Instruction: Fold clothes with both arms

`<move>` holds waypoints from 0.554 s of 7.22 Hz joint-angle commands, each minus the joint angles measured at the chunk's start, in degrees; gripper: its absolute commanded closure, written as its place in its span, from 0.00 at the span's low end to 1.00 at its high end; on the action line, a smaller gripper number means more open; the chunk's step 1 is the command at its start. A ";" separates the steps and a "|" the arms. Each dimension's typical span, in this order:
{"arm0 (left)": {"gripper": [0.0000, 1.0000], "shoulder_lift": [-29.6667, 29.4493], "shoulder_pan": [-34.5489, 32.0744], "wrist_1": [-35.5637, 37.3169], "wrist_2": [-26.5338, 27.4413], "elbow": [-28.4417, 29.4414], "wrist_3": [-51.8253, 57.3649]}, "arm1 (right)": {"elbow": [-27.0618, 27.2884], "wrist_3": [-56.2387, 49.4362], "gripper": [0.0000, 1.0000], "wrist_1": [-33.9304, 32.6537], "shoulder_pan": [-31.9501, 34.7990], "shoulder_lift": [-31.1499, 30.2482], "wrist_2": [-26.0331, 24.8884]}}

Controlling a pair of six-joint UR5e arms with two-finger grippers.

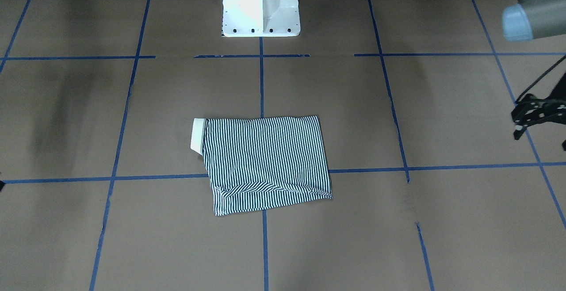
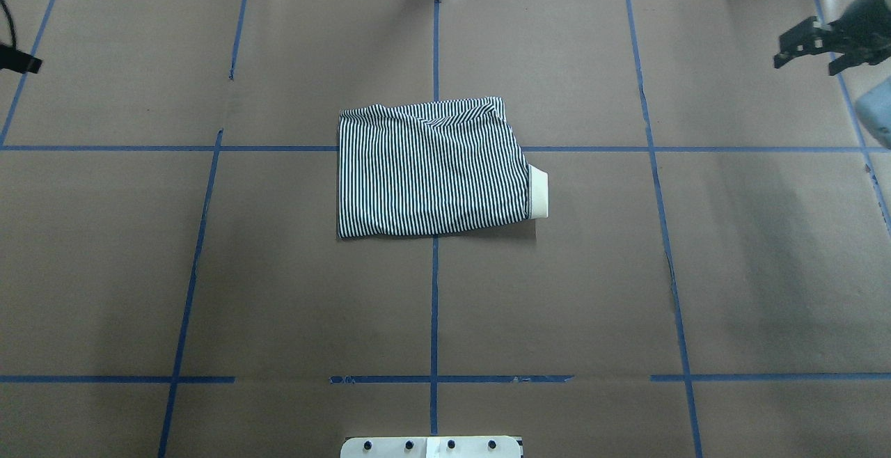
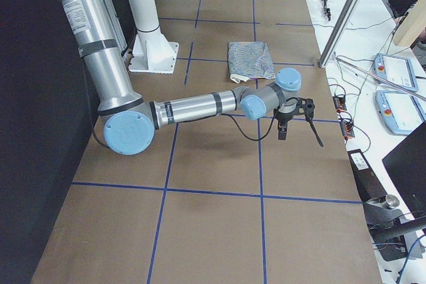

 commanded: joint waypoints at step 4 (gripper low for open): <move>0.00 2.02 -17.75 21.30 -10.08 1.73 21.68 | 9.37 -31.86 0.00 -23.30 13.19 -9.91 5.70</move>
